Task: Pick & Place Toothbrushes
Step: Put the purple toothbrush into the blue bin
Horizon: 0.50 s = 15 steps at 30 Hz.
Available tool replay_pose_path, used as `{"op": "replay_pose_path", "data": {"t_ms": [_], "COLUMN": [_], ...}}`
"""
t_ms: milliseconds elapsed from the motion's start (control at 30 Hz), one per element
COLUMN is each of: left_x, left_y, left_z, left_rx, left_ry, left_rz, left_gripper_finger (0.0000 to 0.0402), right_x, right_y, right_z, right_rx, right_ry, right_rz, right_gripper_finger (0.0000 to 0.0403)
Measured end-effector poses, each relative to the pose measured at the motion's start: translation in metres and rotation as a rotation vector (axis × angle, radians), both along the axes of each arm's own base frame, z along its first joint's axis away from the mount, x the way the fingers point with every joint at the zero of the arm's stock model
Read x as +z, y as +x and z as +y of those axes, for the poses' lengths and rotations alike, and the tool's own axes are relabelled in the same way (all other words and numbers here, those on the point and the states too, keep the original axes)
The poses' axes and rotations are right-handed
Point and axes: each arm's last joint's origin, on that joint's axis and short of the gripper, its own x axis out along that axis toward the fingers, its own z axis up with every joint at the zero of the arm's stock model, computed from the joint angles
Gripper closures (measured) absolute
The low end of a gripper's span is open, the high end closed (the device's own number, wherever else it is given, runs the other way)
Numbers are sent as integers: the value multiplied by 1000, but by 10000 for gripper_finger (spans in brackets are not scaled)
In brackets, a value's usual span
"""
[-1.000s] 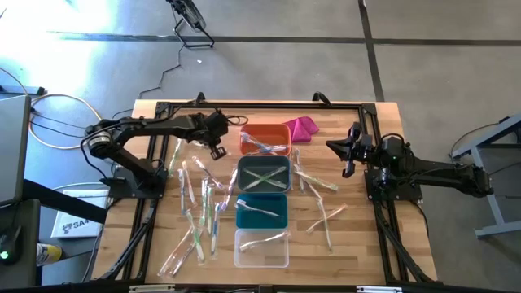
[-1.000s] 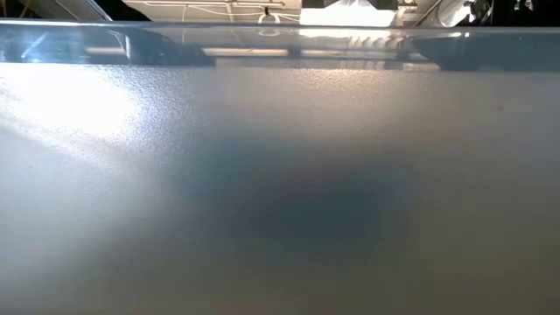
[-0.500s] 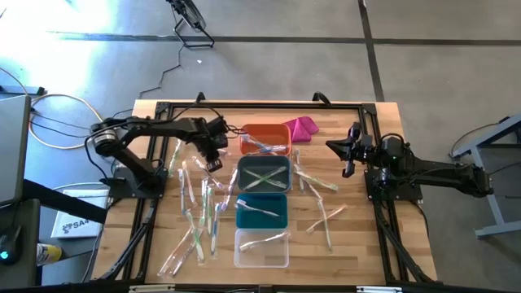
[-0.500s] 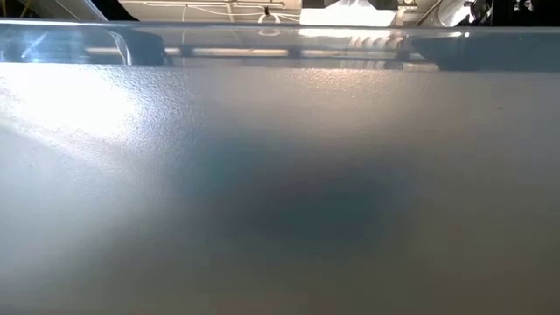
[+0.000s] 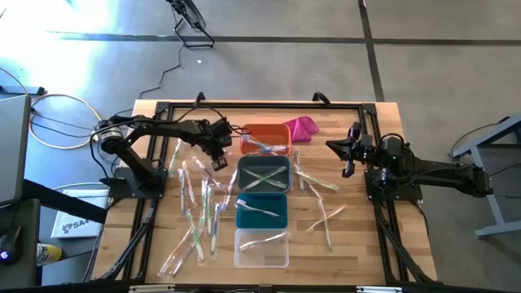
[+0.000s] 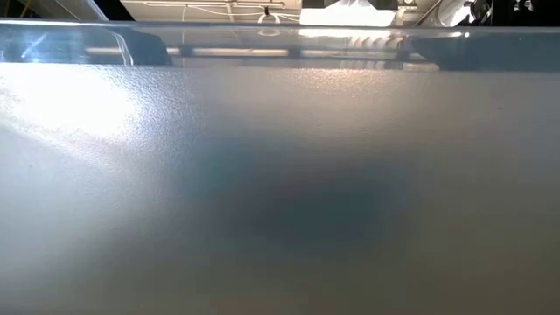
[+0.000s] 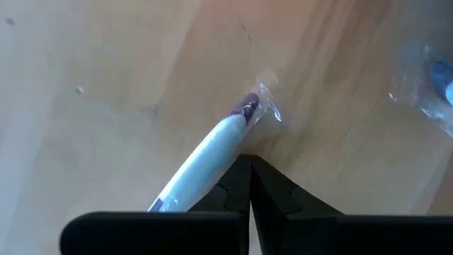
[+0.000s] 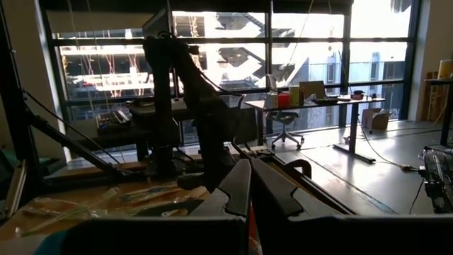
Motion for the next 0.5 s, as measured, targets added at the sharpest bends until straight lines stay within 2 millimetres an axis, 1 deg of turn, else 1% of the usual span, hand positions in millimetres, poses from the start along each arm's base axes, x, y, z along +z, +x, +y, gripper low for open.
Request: {"op": "replay_pose_path", "data": {"t_ms": [300, 433, 500], "left_x": [4, 6, 6], "left_y": [11, 11, 11], "left_z": [10, 15, 15], "left_rx": [28, 80, 89], "left_ry": [159, 277, 296], "left_rz": [-88, -57, -46], "left_gripper_finger": [401, 401, 401], "right_x": [0, 0, 0], "right_y": [0, 0, 0], "right_z": [0, 0, 0], "right_rx": [0, 0, 1], "right_ry": [0, 0, 0], "right_rz": [0, 0, 0], "right_gripper_finger": [398, 398, 398]}}
